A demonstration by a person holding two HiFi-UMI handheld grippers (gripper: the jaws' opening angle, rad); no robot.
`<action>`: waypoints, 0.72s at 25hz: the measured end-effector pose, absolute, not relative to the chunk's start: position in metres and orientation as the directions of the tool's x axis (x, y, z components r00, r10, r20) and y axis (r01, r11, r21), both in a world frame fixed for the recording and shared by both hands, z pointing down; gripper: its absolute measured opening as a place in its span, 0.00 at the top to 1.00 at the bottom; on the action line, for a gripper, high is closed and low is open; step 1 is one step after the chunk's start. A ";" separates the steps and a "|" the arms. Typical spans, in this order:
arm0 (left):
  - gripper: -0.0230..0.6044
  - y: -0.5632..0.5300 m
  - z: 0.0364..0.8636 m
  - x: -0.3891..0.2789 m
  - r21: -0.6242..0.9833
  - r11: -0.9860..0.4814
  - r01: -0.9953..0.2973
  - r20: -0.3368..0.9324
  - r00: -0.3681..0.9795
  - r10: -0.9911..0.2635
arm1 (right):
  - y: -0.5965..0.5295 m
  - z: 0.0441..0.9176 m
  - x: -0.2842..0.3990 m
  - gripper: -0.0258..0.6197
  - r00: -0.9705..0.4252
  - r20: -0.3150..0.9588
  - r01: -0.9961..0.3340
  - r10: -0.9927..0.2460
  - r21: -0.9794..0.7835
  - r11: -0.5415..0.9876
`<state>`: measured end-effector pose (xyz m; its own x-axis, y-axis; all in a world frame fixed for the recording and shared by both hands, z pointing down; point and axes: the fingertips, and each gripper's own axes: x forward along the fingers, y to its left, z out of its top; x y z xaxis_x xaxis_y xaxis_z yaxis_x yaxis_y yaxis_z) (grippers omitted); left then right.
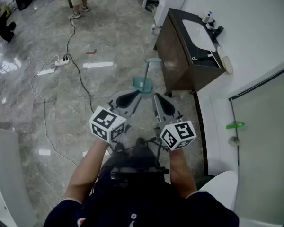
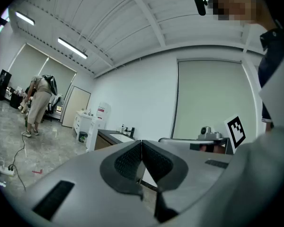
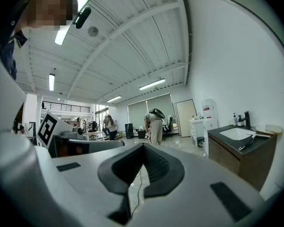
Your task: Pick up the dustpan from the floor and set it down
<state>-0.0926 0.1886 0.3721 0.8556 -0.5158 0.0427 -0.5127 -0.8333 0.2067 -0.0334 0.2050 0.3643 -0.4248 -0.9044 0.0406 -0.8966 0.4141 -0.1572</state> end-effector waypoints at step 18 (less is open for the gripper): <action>0.94 0.185 0.375 -0.093 0.208 -0.845 -0.493 0.040 0.867 -0.496 | 0.201 0.365 -0.030 0.95 -0.404 0.060 -0.908 -0.913 -0.146 0.393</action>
<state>-0.0932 0.1846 0.3752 0.8671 -0.4965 0.0400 -0.4932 -0.8447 0.2081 -0.0302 0.2008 0.3653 -0.4044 -0.9126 0.0603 -0.9081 0.3927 -0.1456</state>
